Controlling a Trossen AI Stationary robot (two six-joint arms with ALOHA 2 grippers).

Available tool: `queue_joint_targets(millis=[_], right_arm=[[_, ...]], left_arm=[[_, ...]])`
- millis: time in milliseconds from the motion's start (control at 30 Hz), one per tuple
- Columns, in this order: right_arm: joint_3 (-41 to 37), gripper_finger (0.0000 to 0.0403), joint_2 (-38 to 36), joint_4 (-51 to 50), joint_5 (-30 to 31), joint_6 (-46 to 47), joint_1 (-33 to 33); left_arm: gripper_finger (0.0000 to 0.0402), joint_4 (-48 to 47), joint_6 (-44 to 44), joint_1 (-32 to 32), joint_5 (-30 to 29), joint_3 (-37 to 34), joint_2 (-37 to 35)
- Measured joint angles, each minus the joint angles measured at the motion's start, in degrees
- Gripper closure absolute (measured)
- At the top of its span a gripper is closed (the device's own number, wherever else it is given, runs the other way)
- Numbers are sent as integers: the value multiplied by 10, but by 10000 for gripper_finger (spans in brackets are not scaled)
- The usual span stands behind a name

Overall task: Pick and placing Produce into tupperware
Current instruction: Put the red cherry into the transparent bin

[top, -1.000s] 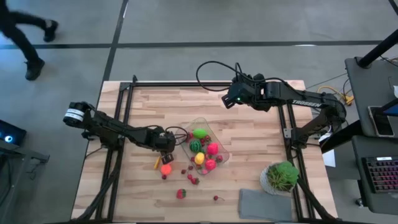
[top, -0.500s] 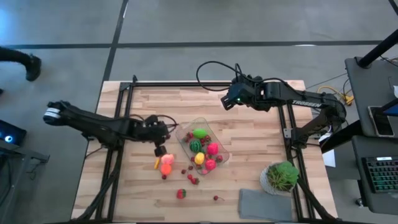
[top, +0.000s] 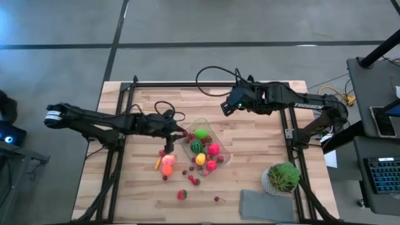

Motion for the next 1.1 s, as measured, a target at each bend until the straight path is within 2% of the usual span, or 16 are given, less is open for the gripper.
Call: queue_joint_targets(millis=[67, 233, 433, 533, 633, 767, 900, 1000, 1100], right_arm=[[0, 183, 0, 1, -5, 1, 9], [0, 183, 0, 1, -10, 21, 28], [-2, 183, 1, -2, -117, 25, 46], [-9, 183, 1, -2, -156, -1, 69], [-18, 183, 1, -2, -170, -15, 107], [-17, 183, 2, 47, -168, -28, 186], [-13, 184, 2, 102, -136, -25, 260], [-16, 184, 11, 77, -129, 23, 292], [-17, 184, 37, 70, -162, 103, 320]], left_arm=[[287, 28, -14, 7, 26, -1, 7], [231, 22, -30, 23, 65, -4, 12], [181, 18, -29, 23, 73, -5, -3], [174, -3, -33, 22, 80, -5, -15], [173, -36, -68, 20, 113, -5, -25], [173, -94, -145, 5, 155, -8, -40], [173, -132, -183, -37, 160, -14, -56], [173, -137, -194, -71, 145, -14, -68], [173, -139, -194, -104, 116, -14, -79]])
